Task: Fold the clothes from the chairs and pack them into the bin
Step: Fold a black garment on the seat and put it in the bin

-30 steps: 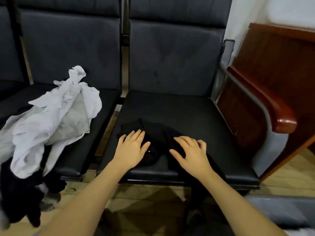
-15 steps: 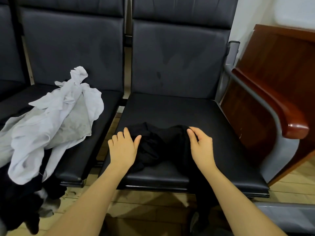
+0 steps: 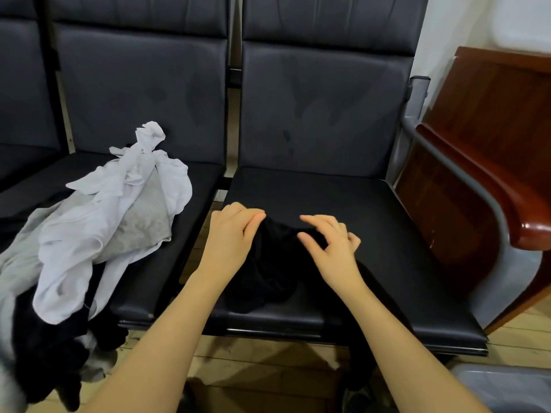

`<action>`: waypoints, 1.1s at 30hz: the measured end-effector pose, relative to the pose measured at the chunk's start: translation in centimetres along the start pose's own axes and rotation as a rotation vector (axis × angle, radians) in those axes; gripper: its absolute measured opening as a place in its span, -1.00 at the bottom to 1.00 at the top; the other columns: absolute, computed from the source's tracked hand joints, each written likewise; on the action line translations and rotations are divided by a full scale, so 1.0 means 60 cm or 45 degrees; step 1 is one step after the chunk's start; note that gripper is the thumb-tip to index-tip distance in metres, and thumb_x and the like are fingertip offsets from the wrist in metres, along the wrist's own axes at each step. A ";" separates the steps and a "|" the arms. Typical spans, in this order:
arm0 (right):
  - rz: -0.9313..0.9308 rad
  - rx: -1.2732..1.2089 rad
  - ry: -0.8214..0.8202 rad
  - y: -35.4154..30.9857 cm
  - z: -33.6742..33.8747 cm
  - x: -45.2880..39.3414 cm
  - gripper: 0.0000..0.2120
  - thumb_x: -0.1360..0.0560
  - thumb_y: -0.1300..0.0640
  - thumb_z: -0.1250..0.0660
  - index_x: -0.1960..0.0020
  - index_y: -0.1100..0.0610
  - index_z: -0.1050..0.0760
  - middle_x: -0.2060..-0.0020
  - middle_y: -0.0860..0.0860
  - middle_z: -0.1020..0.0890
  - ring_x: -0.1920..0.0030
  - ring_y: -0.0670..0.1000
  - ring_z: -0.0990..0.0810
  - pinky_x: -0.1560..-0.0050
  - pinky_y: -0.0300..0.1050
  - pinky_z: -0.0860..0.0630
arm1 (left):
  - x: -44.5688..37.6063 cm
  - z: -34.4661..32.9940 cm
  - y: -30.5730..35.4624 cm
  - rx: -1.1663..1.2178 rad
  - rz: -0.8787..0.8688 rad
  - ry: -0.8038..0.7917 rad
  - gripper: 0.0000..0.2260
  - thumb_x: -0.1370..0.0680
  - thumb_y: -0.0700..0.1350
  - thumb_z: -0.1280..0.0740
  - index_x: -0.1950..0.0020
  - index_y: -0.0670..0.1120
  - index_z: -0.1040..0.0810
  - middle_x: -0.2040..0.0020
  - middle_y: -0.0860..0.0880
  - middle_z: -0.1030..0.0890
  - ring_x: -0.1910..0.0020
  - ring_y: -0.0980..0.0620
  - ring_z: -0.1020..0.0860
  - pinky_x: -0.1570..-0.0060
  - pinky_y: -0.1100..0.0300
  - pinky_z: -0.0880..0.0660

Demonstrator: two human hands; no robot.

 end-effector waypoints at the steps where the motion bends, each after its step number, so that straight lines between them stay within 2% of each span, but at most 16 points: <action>1: 0.004 -0.078 -0.073 -0.014 -0.003 0.001 -0.70 -0.53 -0.05 -0.31 -0.25 -0.20 -0.45 -0.14 -0.27 -0.49 -0.21 -0.28 -0.33 -0.23 -0.26 0.03 | -0.003 0.005 0.008 0.006 -0.056 0.022 -0.78 -0.56 -0.09 -0.23 0.01 -0.11 -0.66 0.23 0.05 -0.51 0.20 0.13 -0.45 0.07 0.19 -0.28; 3: -0.010 -0.228 -0.183 -0.035 -0.011 0.000 -0.66 -0.51 -0.09 -0.32 -0.26 -0.29 -0.37 -0.14 -0.32 -0.51 -0.25 -0.34 -0.29 -0.26 -0.34 0.09 | -0.006 0.015 0.021 0.039 -0.106 0.047 -0.74 -0.54 -0.04 -0.20 0.02 -0.09 -0.66 0.19 0.03 -0.58 0.15 0.16 -0.45 0.07 0.24 -0.24; 4: -0.021 -0.302 -0.209 -0.041 -0.016 -0.001 -0.65 -0.49 -0.12 -0.33 -0.25 -0.32 -0.37 -0.13 -0.34 -0.52 -0.27 -0.34 -0.30 -0.31 -0.30 0.08 | -0.006 0.021 0.026 0.075 -0.095 0.060 -0.74 -0.53 -0.03 -0.20 0.02 -0.08 -0.66 0.17 0.04 -0.60 0.13 0.17 -0.47 0.05 0.26 -0.24; 7: -0.054 -0.559 -0.227 -0.059 -0.028 -0.003 -0.69 -0.44 -0.16 -0.34 -0.18 -0.29 -0.48 -0.10 -0.31 -0.58 -0.27 -0.21 -0.44 -0.42 0.06 -0.19 | -0.010 0.036 0.033 0.202 -0.012 0.077 -0.80 -0.53 -0.04 -0.26 0.00 -0.06 -0.66 0.10 0.10 -0.61 0.06 0.27 -0.48 -0.06 0.28 -0.29; 10: -0.114 -0.826 -0.246 -0.080 -0.038 0.000 -0.77 -0.48 0.03 -0.39 -0.13 -0.12 -0.56 0.01 -0.14 -0.66 -0.12 -0.14 -0.58 -0.32 0.09 -0.40 | -0.017 0.048 0.036 0.332 0.132 0.040 -0.87 -0.53 -0.16 -0.36 -0.04 0.00 -0.61 0.09 0.24 -0.57 0.04 0.40 -0.47 -0.05 0.46 -0.29; 12: -0.110 -0.775 -0.224 -0.087 -0.044 0.003 -0.84 -0.48 0.05 -0.39 -0.03 -0.15 -0.58 0.10 -0.12 -0.67 -0.05 -0.10 -0.60 -0.30 0.14 -0.40 | -0.020 0.052 0.039 0.414 0.179 0.002 -0.84 -0.51 -0.20 -0.37 -0.01 0.04 -0.56 0.11 0.26 -0.56 0.04 0.41 -0.48 0.01 0.56 -0.30; 14: -0.100 -0.678 -0.118 -0.084 -0.045 0.002 -0.90 -0.45 0.02 -0.40 0.06 -0.16 -0.58 0.10 -0.15 -0.63 -0.03 -0.10 -0.57 -0.26 0.18 -0.39 | -0.022 0.054 0.042 0.466 0.180 -0.020 -0.81 -0.50 -0.21 -0.38 -0.01 0.07 -0.53 0.08 0.25 -0.57 0.01 0.37 -0.50 0.01 0.54 -0.34; 17: -0.128 -0.749 -0.027 -0.080 -0.027 -0.005 -0.68 -0.43 0.03 -0.45 -0.12 -0.18 -0.46 -0.11 -0.24 -0.54 -0.20 -0.18 -0.46 -0.34 0.10 -0.33 | -0.026 0.053 0.041 0.583 0.204 -0.049 -0.74 -0.50 -0.22 -0.38 -0.04 0.12 -0.50 0.04 0.16 -0.59 -0.01 0.27 -0.53 -0.01 0.43 -0.41; 19: -0.036 -0.718 -0.163 -0.083 -0.016 -0.011 -0.48 -0.44 -0.02 -0.44 -0.32 -0.22 -0.32 -0.26 -0.30 -0.46 -0.34 -0.25 -0.34 -0.45 0.10 -0.17 | -0.029 0.053 0.046 0.664 0.190 -0.069 -0.71 -0.48 -0.23 -0.40 -0.06 0.13 -0.48 0.10 0.11 -0.61 0.04 0.21 -0.56 0.05 0.39 -0.42; 21: 0.001 -0.681 -0.298 -0.084 -0.015 -0.017 -0.46 -0.47 0.00 -0.41 -0.38 -0.16 -0.30 -0.22 -0.23 -0.54 -0.33 -0.24 -0.37 -0.46 0.10 -0.15 | -0.031 0.055 0.052 0.695 0.158 -0.071 -0.67 -0.47 -0.24 -0.41 -0.06 0.16 -0.46 0.15 0.10 -0.60 0.11 0.15 -0.57 0.10 0.35 -0.44; 24: 0.003 -0.799 -0.301 -0.097 -0.008 -0.020 -0.76 -0.49 0.15 -0.40 -0.15 0.02 -0.58 0.04 -0.05 -0.68 -0.06 -0.10 -0.62 -0.22 -0.01 -0.49 | -0.032 0.059 0.049 0.687 0.148 -0.012 -0.65 -0.46 -0.23 -0.43 -0.04 0.18 -0.45 0.20 0.07 -0.59 0.17 0.12 -0.57 0.12 0.29 -0.47; 25: 0.006 -0.841 -0.257 -0.100 -0.004 -0.021 -0.85 -0.48 0.19 -0.40 -0.04 0.05 -0.62 0.12 -0.05 -0.69 0.03 -0.09 -0.65 -0.09 -0.09 -0.54 | -0.031 0.057 0.046 0.711 0.177 0.011 -0.67 -0.46 -0.22 -0.43 -0.04 0.17 -0.46 0.20 0.06 -0.60 0.16 0.10 -0.58 0.10 0.26 -0.49; 27: -0.035 -0.912 -0.121 -0.096 0.007 -0.022 -0.89 -0.48 0.25 -0.40 0.09 0.06 -0.63 0.22 -0.08 -0.68 0.14 -0.12 -0.64 0.07 -0.26 -0.52 | -0.025 0.045 0.036 0.784 0.304 0.020 -0.76 -0.48 -0.17 -0.41 -0.04 0.13 -0.49 0.16 0.04 -0.61 0.14 0.08 -0.58 0.07 0.23 -0.50; 29: -0.155 -0.967 0.063 -0.073 0.024 -0.024 -0.91 -0.47 0.25 -0.40 0.08 0.08 -0.62 0.22 -0.09 -0.68 0.15 -0.16 -0.63 0.09 -0.30 -0.50 | -0.010 0.019 0.023 0.766 0.478 -0.113 -0.84 -0.50 -0.07 -0.39 -0.05 0.08 -0.52 0.09 0.07 -0.61 0.07 0.13 -0.58 0.02 0.25 -0.46; 30: -0.211 -0.956 0.133 -0.055 0.033 -0.024 -0.90 -0.49 0.22 -0.39 0.03 0.08 -0.62 0.17 -0.09 -0.68 0.12 -0.17 -0.63 0.07 -0.30 -0.49 | 0.000 0.002 0.015 0.688 0.535 -0.259 -0.82 -0.49 0.00 -0.38 -0.08 0.07 -0.52 0.03 0.09 -0.60 0.00 0.15 -0.57 -0.03 0.26 -0.45; 33: -0.303 -0.784 0.180 -0.002 0.058 -0.009 -0.77 -0.55 0.16 -0.31 -0.18 -0.01 -0.57 0.03 -0.16 -0.65 -0.04 -0.25 -0.59 -0.02 -0.38 -0.47 | 0.038 -0.037 0.005 0.323 0.460 -0.673 -0.62 -0.49 0.15 -0.34 -0.24 0.03 -0.50 -0.15 0.09 -0.55 -0.16 0.11 -0.49 -0.22 0.16 -0.40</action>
Point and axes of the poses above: each hand's wrist, its own x-axis away from the middle knuckle, its own z-axis out of the back of the hand, y = z × x, the point moved 2 cm from there along -x, towards the middle knuckle
